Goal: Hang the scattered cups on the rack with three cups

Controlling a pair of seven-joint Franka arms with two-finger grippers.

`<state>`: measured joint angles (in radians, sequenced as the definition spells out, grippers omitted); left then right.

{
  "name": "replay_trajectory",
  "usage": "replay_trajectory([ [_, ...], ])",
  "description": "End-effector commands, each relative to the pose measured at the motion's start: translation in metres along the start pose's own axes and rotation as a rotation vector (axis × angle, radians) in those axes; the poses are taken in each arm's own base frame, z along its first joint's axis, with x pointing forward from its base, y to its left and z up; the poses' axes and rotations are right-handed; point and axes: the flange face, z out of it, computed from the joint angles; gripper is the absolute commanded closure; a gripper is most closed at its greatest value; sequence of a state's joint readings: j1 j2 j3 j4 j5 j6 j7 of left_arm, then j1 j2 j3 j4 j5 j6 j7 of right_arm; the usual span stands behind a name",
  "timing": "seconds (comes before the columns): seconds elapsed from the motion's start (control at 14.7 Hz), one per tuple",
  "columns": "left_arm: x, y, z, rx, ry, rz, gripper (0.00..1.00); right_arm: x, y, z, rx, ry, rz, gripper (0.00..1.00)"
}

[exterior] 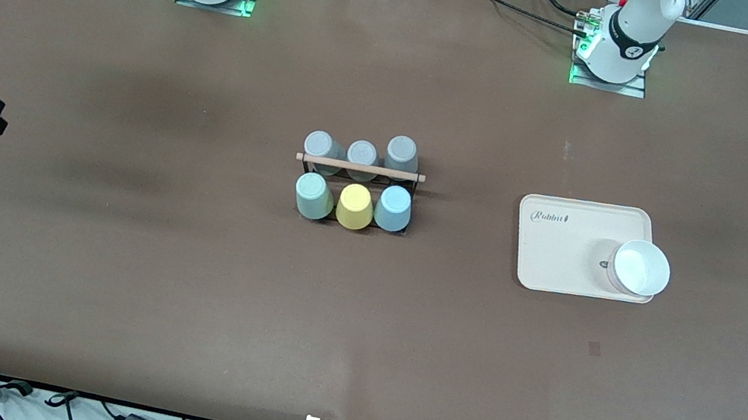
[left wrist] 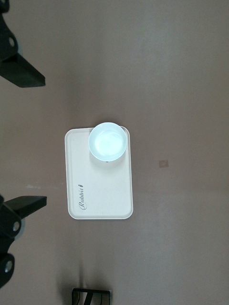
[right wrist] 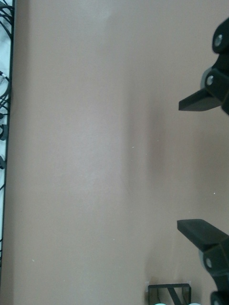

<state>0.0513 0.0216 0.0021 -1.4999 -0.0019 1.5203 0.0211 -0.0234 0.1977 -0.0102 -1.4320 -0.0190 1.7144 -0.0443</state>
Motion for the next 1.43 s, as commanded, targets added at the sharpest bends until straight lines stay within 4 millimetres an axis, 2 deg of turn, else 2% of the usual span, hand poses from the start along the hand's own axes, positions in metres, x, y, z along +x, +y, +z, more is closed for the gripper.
replay_trajectory([
  [0.0, 0.001, 0.002, -0.006, -0.014, -0.002, 0.006, 0.0, -0.043, -0.001, 0.011, -0.013, 0.019, -0.017, 0.0],
  [0.14, 0.0, 0.005, -0.008, -0.014, 0.0, -0.005, 0.0, -0.065, 0.001, 0.02, -0.012, 0.022, -0.015, 0.0],
  [0.27, -0.001, 0.006, -0.009, -0.014, -0.002, -0.005, 0.0, -0.078, 0.0, 0.021, -0.011, 0.01, -0.015, 0.0],
  [0.54, -0.003, 0.007, -0.01, -0.017, -0.002, -0.005, 0.0, -0.082, -0.004, 0.016, -0.004, -0.028, -0.019, 0.0],
  [0.75, -0.003, 0.008, -0.009, -0.026, -0.009, -0.004, 0.0, -0.079, -0.006, 0.001, 0.0, -0.053, -0.022, 0.0],
  [0.88, -0.003, 0.007, -0.009, -0.026, -0.009, -0.005, 0.0, -0.079, -0.001, -0.002, 0.004, -0.048, -0.012, 0.0],
  [1.36, -0.003, 0.008, -0.009, -0.026, -0.009, -0.004, 0.0, -0.083, -0.008, -0.005, 0.003, -0.063, -0.026, 0.0],
])
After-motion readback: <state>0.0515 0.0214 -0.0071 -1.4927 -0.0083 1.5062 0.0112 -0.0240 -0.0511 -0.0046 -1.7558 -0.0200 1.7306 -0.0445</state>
